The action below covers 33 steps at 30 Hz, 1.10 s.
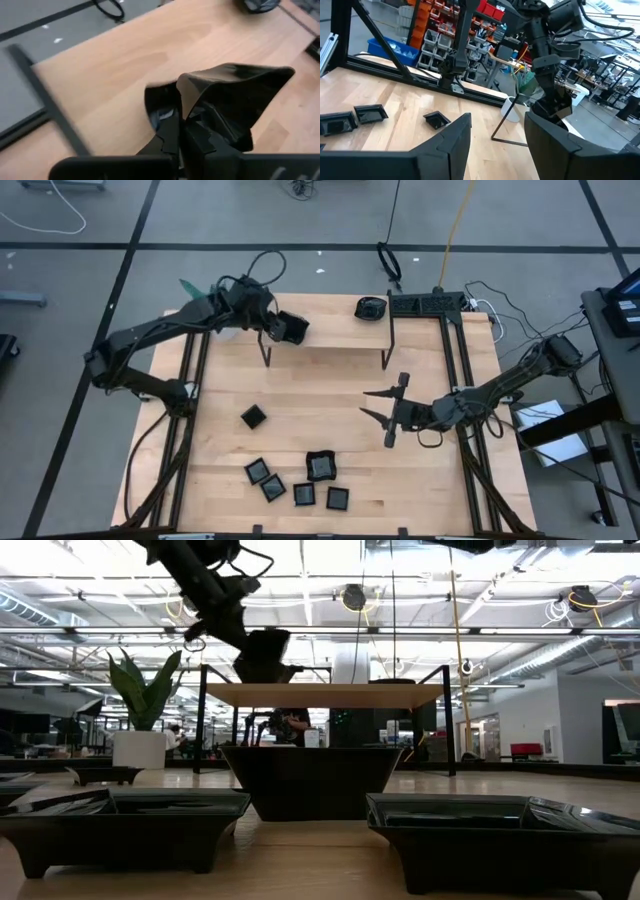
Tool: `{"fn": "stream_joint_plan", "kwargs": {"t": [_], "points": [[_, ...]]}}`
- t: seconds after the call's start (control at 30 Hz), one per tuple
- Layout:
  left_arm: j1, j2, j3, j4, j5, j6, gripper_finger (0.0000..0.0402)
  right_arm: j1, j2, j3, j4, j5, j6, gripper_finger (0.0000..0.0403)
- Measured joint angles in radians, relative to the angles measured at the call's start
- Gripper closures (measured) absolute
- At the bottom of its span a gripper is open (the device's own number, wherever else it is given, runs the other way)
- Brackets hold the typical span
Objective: Pick & Place Mini shaped plates
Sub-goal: Stack the black distorted square plate on top of the other black distorted square plates on the shelf, then stack the black distorted square plate on top of the other black distorted square plate on the shelf
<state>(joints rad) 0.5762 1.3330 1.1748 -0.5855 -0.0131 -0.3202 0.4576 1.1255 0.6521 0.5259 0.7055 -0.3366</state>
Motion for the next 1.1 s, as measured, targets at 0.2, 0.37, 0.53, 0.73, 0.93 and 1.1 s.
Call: {"fn": "stream_joint_plan", "kwargs": {"t": [0.2, 0.37, 0.53, 0.73, 0.93, 1.1], "points": [[0.001, 0.032, 0.0, 0.02, 0.03, 0.015, 0.0375, 0.0, 0.0, -0.005, 0.0, 0.0, 0.004, 0.0232], [0.002, 0.03, 0.0, 0.018, 0.009, 0.004, 0.0351, 0.0, 0.0, -0.005, 0.0, 0.0, 0.003, 0.0232], [0.002, 0.007, 0.0, 0.015, -0.119, 0.025, 0.0305, 0.0, 0.0, -0.005, -0.001, 0.0, 0.003, 0.0232], [0.002, -0.025, 0.0, 0.015, -0.194, 0.044, 0.0239, 0.0, 0.0, -0.005, -0.001, 0.003, 0.001, 0.0232], [-0.045, -0.095, 0.0, 0.039, -0.103, 0.105, 0.0208, 0.0, 0.0, -0.005, -0.02, 0.003, 0.011, 0.0232], [-0.188, -0.19, -0.089, 0.139, -0.005, 0.152, 0.0213, 0.015, 0.0, -0.005, -0.072, -0.001, 0.07, 0.0232]]}}
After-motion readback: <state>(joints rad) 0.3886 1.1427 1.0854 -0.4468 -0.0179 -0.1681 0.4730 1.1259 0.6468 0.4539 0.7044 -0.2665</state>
